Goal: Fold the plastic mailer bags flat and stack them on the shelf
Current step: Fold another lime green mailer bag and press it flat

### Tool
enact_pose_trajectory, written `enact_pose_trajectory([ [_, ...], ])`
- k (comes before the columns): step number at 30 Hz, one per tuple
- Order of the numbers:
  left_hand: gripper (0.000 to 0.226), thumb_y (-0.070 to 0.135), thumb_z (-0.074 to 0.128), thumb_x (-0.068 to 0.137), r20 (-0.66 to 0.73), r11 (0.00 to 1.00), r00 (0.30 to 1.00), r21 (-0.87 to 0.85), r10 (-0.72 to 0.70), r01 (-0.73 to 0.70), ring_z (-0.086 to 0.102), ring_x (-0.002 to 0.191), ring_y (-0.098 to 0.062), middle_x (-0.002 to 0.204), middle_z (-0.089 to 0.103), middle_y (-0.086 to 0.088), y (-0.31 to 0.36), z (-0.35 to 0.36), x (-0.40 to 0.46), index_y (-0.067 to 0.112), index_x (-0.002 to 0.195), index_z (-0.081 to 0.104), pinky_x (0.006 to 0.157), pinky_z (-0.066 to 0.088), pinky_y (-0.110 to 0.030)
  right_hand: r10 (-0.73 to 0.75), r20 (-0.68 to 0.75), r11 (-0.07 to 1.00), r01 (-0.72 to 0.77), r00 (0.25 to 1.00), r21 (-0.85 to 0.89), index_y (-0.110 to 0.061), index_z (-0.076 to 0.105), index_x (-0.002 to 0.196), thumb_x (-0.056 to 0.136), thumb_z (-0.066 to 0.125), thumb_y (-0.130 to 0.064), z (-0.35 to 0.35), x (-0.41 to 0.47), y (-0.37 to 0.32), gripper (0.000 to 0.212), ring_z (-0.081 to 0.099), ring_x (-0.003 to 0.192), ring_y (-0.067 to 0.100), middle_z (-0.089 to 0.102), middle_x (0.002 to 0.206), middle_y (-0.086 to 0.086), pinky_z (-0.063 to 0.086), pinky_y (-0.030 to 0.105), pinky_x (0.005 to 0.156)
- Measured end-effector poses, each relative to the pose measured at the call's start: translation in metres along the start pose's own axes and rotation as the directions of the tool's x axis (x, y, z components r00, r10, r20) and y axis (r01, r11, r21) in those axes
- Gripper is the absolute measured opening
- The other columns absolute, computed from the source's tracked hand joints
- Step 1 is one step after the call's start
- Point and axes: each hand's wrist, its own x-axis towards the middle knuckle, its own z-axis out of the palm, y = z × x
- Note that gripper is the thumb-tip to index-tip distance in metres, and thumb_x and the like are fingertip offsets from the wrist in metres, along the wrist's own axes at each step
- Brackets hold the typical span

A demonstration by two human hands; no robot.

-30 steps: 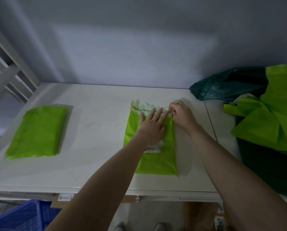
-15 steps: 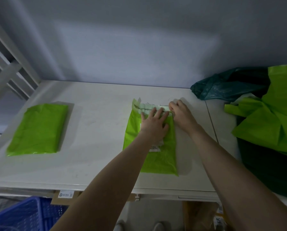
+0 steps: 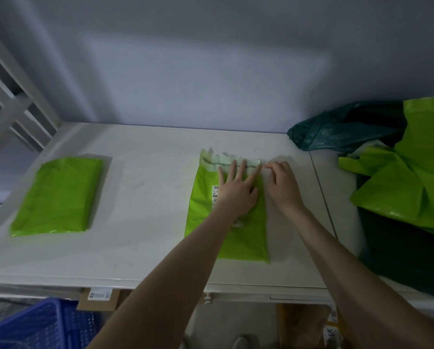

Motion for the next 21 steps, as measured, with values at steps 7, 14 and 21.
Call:
enact_pose_trajectory([
  [7, 0.055, -0.014, 0.033, 0.089, 0.019, 0.088, 0.966, -0.995, -0.257, 0.043, 0.033, 0.136, -0.013, 0.149, 0.034, -0.008, -0.021, -0.052, -0.017, 0.004, 0.141, 0.033, 0.104, 0.034, -0.015, 0.007, -0.003, 0.998, -0.007, 1.000, 0.069, 0.000, 0.055, 0.118, 0.091, 0.039, 0.002, -0.002, -0.036, -0.018, 0.030, 0.046, 0.115, 0.026, 0.050, 0.120, 0.014, 0.029, 0.017, 0.093],
  [14, 0.050, -0.010, 0.034, 0.088, -0.197, 0.578, 0.959, -0.815, -0.202, -0.046, 0.043, 0.128, -0.009, 0.134, 0.050, 0.004, -0.051, -0.067, -0.072, 0.017, 0.122, 0.057, 0.105, 0.028, -0.011, -0.208, 0.105, 0.973, 0.216, 0.973, -0.080, -0.001, 0.052, 0.127, 0.095, 0.045, -0.016, 0.005, -0.081, -0.058, 0.036, 0.046, 0.120, 0.026, 0.051, 0.131, 0.012, 0.035, 0.031, 0.101],
  [21, 0.051, 0.030, 0.020, 0.102, -0.143, 0.960, 0.958, -0.092, 0.250, -0.264, 0.037, 0.136, -0.031, 0.145, 0.041, -0.016, -0.058, -0.002, -0.103, 0.002, 0.136, 0.046, 0.109, 0.035, -0.043, -0.217, 0.293, 0.928, 0.290, 0.931, -0.235, -0.006, 0.054, 0.128, 0.087, 0.021, -0.036, 0.025, -0.095, -0.061, 0.061, 0.053, 0.121, 0.027, 0.054, 0.134, 0.009, 0.040, 0.037, 0.101],
])
